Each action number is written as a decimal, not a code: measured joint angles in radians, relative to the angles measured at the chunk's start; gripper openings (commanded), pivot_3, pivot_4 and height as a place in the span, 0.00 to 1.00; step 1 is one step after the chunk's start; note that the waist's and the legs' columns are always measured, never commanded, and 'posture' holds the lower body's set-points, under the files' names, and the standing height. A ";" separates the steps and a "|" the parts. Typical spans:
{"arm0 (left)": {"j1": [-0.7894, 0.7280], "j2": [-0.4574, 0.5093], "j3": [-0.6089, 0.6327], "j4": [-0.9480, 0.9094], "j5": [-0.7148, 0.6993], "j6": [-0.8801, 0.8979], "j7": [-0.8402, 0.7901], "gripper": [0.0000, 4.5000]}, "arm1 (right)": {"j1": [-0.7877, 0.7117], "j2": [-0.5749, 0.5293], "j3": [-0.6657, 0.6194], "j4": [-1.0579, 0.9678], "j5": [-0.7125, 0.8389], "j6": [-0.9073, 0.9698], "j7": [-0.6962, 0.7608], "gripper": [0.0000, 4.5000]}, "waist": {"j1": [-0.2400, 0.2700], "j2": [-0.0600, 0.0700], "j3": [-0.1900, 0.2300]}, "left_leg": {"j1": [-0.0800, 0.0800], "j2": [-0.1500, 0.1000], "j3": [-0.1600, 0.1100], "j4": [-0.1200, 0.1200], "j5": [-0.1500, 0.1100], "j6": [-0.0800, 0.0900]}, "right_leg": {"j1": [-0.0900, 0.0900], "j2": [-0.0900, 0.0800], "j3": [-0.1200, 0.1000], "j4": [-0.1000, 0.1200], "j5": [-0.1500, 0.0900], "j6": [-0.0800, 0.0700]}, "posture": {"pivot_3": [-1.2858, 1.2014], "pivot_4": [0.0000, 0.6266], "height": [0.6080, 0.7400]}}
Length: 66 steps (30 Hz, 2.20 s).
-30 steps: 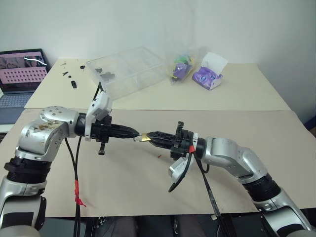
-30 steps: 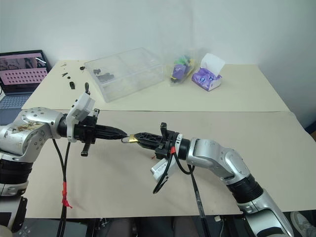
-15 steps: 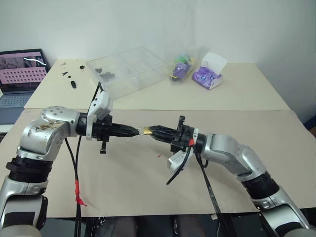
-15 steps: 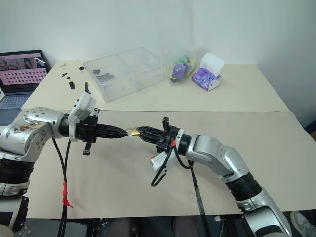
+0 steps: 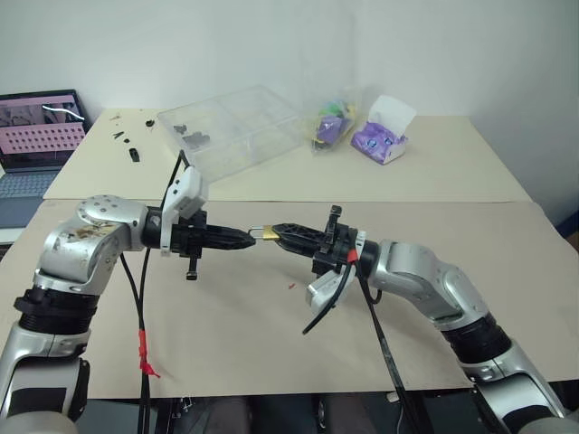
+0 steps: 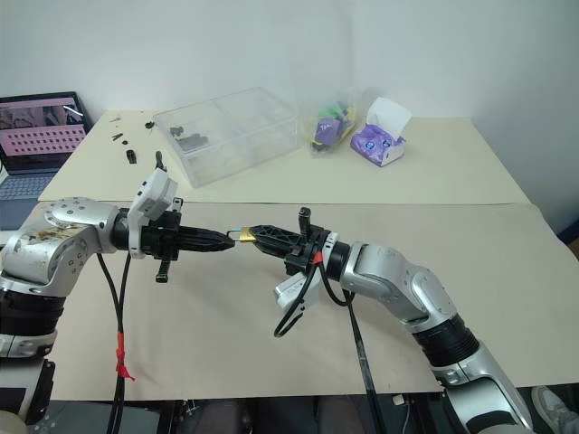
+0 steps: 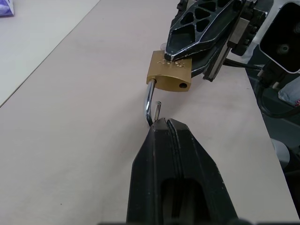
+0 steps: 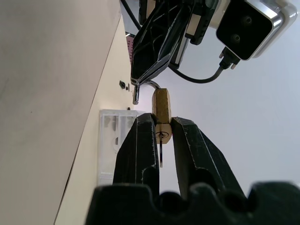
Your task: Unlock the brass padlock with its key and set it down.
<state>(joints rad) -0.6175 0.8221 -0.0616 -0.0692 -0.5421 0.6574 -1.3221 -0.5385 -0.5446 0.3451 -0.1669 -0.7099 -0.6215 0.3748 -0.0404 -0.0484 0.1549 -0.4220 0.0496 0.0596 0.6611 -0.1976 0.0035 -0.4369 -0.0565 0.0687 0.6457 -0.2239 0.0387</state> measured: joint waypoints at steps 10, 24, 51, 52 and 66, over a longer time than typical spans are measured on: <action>-0.007 -0.017 0.000 0.007 0.011 -0.001 0.017 0.01 | 0.003 -0.009 0.001 -0.019 0.046 -0.001 0.048 0.02 | 0.000 0.000 0.000 | 0.000 0.000 0.000 0.000 0.000 0.000 | 0.000 0.000 0.000 0.000 0.000 0.000 | 0.52 0.24 1.00; -0.007 -0.021 0.000 0.010 0.029 -0.009 0.031 0.01 | 0.019 -0.008 0.001 -0.022 0.097 0.007 0.097 0.02 | 0.000 0.000 0.000 | 0.000 0.000 0.000 0.000 0.000 0.000 | 0.000 0.000 0.000 0.000 0.000 0.000 | 0.52 0.24 1.00; 0.196 0.047 0.023 -0.131 0.057 -0.199 -0.004 0.01 | 0.132 -0.030 0.122 0.260 0.187 0.014 0.242 0.02 | -0.006 -0.001 0.000 | 0.002 0.001 0.000 0.000 0.000 0.000 | 0.001 0.001 0.000 0.001 -0.004 -0.005 | 0.52 0.24 1.00; 0.219 0.067 0.018 -0.148 0.069 -0.217 -0.023 0.01 | 0.120 -0.024 0.125 0.272 0.208 0.018 0.265 0.02 | -0.008 0.000 0.000 | 0.002 0.001 0.000 0.000 0.000 0.000 | 0.001 0.001 0.001 0.001 -0.004 -0.006 | 0.52 0.24 1.00; 0.267 0.084 0.012 -0.171 0.080 -0.253 -0.031 0.00 | 0.141 -0.019 0.108 0.206 0.449 0.233 0.495 0.60 | -0.002 -0.001 0.000 | 0.015 0.001 0.000 0.000 0.000 0.000 | 0.013 0.000 0.000 0.001 -0.008 -0.004 | 0.52 0.24 1.00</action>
<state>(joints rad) -0.3504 0.9062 -0.0492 -0.2402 -0.4625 0.4046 -1.3529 -0.3973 -0.5633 0.4527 0.0394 -0.2608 -0.3886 0.8697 -0.0419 -0.0490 0.1553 -0.4071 0.0510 0.0598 0.6609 -0.1979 0.0033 -0.4241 -0.0563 0.0688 0.6464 -0.2319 0.0343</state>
